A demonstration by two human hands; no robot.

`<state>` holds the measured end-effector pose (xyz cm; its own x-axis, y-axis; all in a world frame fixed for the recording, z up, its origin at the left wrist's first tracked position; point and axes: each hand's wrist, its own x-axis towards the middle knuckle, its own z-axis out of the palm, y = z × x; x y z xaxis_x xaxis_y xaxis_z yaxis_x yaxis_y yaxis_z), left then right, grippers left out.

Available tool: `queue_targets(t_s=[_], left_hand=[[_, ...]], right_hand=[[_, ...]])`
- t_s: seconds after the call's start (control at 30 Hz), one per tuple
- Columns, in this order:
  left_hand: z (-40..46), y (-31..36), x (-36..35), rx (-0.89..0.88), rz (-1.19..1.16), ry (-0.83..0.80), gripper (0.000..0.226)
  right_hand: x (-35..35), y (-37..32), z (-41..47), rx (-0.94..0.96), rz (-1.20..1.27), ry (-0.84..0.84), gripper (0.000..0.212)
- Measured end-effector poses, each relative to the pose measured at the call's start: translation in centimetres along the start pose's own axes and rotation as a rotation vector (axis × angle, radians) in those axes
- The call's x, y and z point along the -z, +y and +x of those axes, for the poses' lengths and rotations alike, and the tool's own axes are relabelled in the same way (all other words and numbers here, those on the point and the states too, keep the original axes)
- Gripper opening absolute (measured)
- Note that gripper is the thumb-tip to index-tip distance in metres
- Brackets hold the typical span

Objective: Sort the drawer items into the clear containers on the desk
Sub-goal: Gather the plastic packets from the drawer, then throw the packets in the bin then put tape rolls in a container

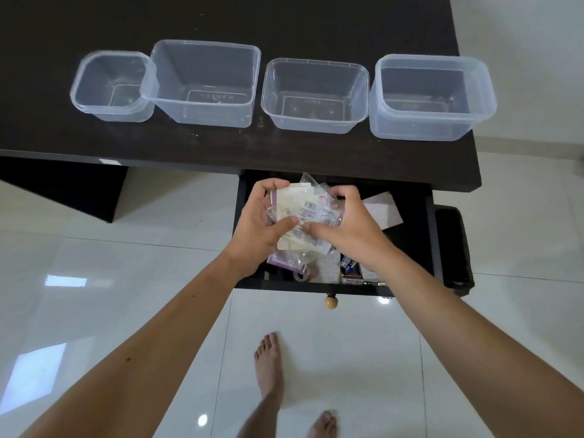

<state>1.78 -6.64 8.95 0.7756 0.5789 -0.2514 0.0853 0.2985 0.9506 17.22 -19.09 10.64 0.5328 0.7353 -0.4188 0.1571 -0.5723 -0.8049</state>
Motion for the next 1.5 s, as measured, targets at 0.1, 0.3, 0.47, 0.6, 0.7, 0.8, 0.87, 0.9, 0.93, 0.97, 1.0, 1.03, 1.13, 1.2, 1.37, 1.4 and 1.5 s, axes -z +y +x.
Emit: queue_targets(t_s=[0.1, 0.3, 0.47, 0.6, 0.7, 0.8, 0.87, 0.9, 0.93, 0.97, 1.0, 1.03, 1.13, 1.2, 1.37, 1.4, 1.5], left_hand=[[0.1, -0.1, -0.9, 0.070, -0.020, -0.013, 0.071], [1.0, -0.8, -4.5, 0.160, 0.086, -0.021, 0.042], [1.8, -1.8, -8.4, 0.155, 0.172, -0.051, 0.029], [2.6, -1.8, -11.6, 0.184, 0.138, -0.080, 0.030], [3.4, -1.8, -14.4, 0.205, 0.139, -0.081, 0.036], [4.1, -1.9, -18.0, 0.209, 0.147, -0.083, 0.028], [4.7, -1.8, -20.8, 0.222, 0.139, -0.085, 0.026], [5.0, -1.9, -22.3, 0.220, 0.135, -0.082, 0.029], [5.4, -1.9, -23.7, 0.218, 0.133, -0.075, 0.033], [5.7, -2.0, -25.0, 0.219, 0.135, -0.071, 0.036], [6.1, -2.1, -26.4, 0.218, 0.141, -0.072, 0.038], [6.4, -2.2, -27.8, 0.212, 0.157, -0.078, 0.039], [7.6, -2.8, -31.8, 0.182, 0.233, -0.100, 0.038], [8.6, -3.5, -34.1, 0.191, 0.242, -0.113, 0.037], [11.0, -5.8, -38.2, 0.239, 0.266, -0.140, 0.037], [11.4, -6.6, -38.7, 0.253, 0.269, -0.134, 0.039], [12.6, -9.3, -40.2, 0.300, 0.249, -0.108, 0.036]], right_hand=[[0.5, 1.0, -0.4, -0.056, 0.146, -0.011, 0.072], [3.8, 2.8, -1.6, -0.072, 0.206, 0.063, 0.045], [7.1, 4.7, -2.9, -0.113, 0.242, 0.149, 0.039], [10.0, 6.0, -3.8, -0.100, 0.293, 0.176, 0.041], [12.5, 7.4, -4.3, -0.095, 0.382, 0.214, 0.049], [15.5, 9.0, -4.9, -0.101, 0.398, 0.215, 0.042], [17.8, 10.2, -5.5, -0.100, 0.398, 0.233, 0.036], [19.0, 10.9, -5.9, -0.101, 0.411, 0.245, 0.035], [20.3, 11.6, -6.2, -0.106, 0.430, 0.254, 0.033], [21.5, 12.3, -6.4, -0.109, 0.448, 0.262, 0.031], [22.7, 13.0, -6.7, -0.109, 0.467, 0.270, 0.030], [23.8, 13.7, -6.8, -0.108, 0.491, 0.278, 0.028], [26.9, 16.1, -7.0, -0.102, 0.574, 0.304, 0.027], [28.5, 17.8, -6.8, -0.102, 0.621, 0.315, 0.027], [31.1, 22.4, -5.9, -0.115, 0.664, 0.326, 0.028], [31.3, 23.3, -5.6, -0.123, 0.669, 0.329, 0.028], [31.7, 26.0, -4.6, -0.165, 0.684, 0.336, 0.028]])
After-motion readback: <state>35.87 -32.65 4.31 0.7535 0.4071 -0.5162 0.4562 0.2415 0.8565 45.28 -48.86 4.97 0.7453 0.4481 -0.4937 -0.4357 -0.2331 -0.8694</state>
